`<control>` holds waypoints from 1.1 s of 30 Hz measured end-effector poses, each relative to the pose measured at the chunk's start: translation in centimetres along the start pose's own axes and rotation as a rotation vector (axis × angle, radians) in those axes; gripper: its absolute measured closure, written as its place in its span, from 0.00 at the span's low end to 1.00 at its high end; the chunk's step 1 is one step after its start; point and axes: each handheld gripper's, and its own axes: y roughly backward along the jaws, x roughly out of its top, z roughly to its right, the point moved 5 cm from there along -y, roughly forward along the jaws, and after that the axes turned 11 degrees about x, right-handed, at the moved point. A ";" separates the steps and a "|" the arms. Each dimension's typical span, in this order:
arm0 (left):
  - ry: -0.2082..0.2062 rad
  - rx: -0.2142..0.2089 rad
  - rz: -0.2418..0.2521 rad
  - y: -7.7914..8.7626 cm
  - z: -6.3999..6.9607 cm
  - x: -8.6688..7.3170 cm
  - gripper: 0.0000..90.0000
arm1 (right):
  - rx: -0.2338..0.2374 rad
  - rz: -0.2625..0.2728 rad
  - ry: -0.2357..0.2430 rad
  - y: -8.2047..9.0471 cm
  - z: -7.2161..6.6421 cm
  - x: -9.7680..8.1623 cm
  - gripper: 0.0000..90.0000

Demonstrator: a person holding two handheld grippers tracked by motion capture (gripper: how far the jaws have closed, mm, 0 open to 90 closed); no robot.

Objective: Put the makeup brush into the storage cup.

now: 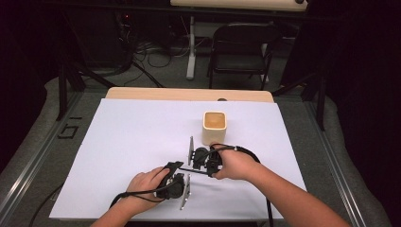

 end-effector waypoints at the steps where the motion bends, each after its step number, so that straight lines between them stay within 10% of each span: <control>1: -0.004 -0.002 -0.002 0.0 0.0 0.0 0.61 | 0.002 -0.002 0.004 0.0 0.0 0.1 0.94; 33: -0.117 -0.014 -0.005 -0.5 1.2 0.7 0.86 | 0.032 0.010 0.043 -0.4 -1.2 0.9 0.94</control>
